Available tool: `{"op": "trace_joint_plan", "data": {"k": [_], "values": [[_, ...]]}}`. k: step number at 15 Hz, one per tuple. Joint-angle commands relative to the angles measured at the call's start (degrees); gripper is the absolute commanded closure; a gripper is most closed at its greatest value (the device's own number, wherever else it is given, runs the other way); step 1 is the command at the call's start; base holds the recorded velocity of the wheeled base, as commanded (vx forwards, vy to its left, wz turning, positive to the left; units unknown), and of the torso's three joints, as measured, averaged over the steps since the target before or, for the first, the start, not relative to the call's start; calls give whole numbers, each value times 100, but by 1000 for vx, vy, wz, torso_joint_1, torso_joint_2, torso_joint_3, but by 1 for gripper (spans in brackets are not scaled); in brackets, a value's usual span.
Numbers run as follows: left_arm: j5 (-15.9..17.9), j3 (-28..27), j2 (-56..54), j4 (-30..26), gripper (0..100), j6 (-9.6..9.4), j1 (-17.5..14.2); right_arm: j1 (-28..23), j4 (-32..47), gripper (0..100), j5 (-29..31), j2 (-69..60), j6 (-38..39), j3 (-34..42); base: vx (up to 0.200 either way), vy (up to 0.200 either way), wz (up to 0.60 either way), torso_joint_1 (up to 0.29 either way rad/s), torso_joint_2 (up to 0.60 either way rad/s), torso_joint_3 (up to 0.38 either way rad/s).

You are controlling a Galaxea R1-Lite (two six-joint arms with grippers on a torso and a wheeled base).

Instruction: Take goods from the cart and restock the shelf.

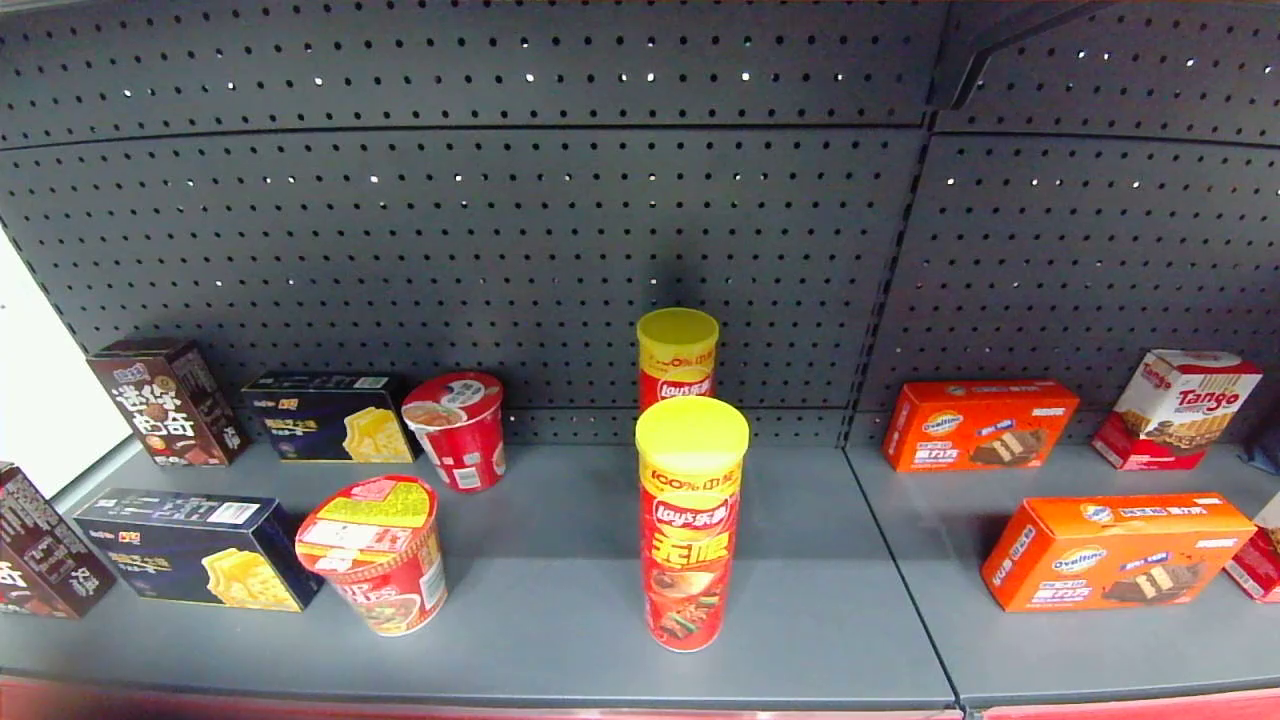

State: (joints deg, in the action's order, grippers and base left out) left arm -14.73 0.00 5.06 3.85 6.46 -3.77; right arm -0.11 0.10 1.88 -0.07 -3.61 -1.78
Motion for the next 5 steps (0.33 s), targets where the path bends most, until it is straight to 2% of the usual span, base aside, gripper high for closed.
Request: {"op": "trace_joint_plan", "data": {"k": [1, 5], "values": [[-4, 0, 13, 1, 0, 4, -1, 2, -1, 0, -3, 7, -8, 2, 0, 0, 0, 0, 0, 0], [-4, 0, 13, 1, 0, -40, -1, 11, 8, 0, -12, 7, 18, 2, 0, 0, 0, 0, 0, 0]]}}
